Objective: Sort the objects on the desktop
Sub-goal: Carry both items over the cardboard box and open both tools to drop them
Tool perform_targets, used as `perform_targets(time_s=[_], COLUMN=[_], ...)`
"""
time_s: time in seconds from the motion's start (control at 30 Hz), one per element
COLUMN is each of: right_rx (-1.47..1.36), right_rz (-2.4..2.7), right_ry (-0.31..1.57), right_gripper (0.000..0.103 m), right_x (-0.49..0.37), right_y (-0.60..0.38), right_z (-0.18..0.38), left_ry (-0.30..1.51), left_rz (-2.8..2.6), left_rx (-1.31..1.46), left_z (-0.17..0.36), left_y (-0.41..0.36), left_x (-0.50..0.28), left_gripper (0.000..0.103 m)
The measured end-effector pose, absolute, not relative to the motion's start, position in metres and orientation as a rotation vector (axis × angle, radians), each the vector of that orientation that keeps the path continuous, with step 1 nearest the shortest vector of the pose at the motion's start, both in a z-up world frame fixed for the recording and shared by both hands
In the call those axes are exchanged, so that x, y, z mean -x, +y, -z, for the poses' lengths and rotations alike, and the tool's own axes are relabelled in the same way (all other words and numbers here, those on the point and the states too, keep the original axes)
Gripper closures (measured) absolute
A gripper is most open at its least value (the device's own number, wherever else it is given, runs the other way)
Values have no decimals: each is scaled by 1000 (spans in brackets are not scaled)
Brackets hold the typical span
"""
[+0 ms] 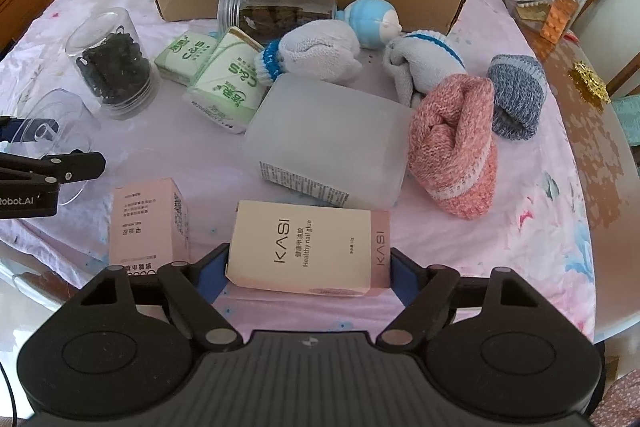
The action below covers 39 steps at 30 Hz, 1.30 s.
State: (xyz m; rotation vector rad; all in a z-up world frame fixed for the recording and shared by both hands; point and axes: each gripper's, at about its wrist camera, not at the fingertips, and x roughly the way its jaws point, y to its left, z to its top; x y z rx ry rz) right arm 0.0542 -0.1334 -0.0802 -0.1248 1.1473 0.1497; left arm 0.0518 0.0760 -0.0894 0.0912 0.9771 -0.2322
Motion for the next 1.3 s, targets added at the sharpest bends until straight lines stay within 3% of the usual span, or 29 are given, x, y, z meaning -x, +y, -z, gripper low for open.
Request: perform_targets(time_s=[0.5,0.9,1.3], right_rx=[193,258,304], right_rz=[-240,-365,-400], right_ry=[1042,870,790], right_gripper=[19,19,19], right_x=[-58,-127,-221], right_y=[-128,-143,-166], right_z=[21,-33,-53], left_ry=[906,770,784], left_rz=[344,276,205], left_rx=[-100,-87,-93], left_z=[26,-39,-37], left_y=[73,44,19], left_x=[-57,-129,-213], left_gripper=[27,27,27])
